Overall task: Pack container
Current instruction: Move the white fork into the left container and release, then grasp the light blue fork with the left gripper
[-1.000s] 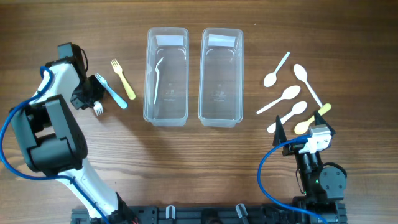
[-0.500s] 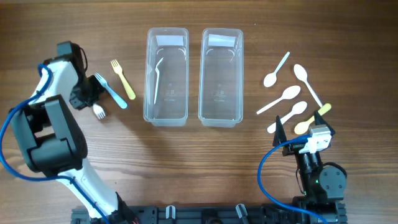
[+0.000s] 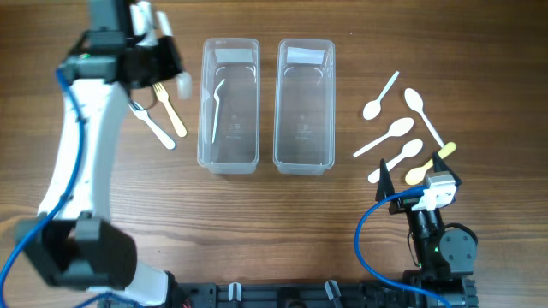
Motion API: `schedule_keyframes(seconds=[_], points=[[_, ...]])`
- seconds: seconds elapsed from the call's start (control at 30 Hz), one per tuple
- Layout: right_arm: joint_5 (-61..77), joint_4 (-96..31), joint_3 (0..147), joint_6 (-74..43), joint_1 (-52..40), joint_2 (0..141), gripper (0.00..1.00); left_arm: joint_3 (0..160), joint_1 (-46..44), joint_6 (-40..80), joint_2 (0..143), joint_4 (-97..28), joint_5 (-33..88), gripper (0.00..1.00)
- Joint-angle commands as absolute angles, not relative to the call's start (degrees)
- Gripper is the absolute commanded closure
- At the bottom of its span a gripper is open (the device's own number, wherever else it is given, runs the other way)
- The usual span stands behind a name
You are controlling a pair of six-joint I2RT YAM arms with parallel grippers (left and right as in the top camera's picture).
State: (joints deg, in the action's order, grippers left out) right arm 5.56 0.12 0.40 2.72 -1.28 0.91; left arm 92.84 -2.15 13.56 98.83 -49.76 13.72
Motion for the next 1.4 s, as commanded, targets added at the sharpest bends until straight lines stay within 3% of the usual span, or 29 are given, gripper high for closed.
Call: schedule_keyframes(seconds=[0.0,0.13,0.17,0.2,0.23,0.73,0.9,1.13,1.37], points=[[5.87,0.43,0.32,3.01,-1.1,0.8,0.0,91.98,-6.98,12.21,104.05,-49.93,16.03,0.96],[5.87,0.43,0.32,3.01,-1.08,0.8,0.0,91.98,-10.15,12.19,107.46,-49.89,16.03,0.95],[5.87,0.43,0.32,3.03,-1.08,0.8,0.0,91.98,-10.79,12.19,107.7,-49.87,16.01,0.57],[5.87,0.43,0.32,3.03,-1.08,0.8,0.0,92.01,-10.76,12.19,107.68,-49.69,16.03,0.44],[5.87,0.43,0.32,2.98,-1.08,0.8,0.0,92.18,-10.72,12.19,107.44,-49.65,16.03,0.38],[5.87,0.43,0.32,3.01,-1.08,0.8,0.0,91.57,8.34,12.43,104.03,-57.14,5.82,0.37],[5.87,0.43,0.32,3.03,-1.08,0.8,0.0,85.32,8.88,18.98,108.36,-51.18,5.67,0.41],[5.87,0.43,0.32,3.01,-1.08,0.8,0.0,84.31,8.91,26.98,116.42,-49.71,-1.37,0.56],[5.87,0.43,0.32,3.01,-1.1,0.8,0.0,84.29,8.91,27.68,118.32,-48.42,-5.06,0.54]])
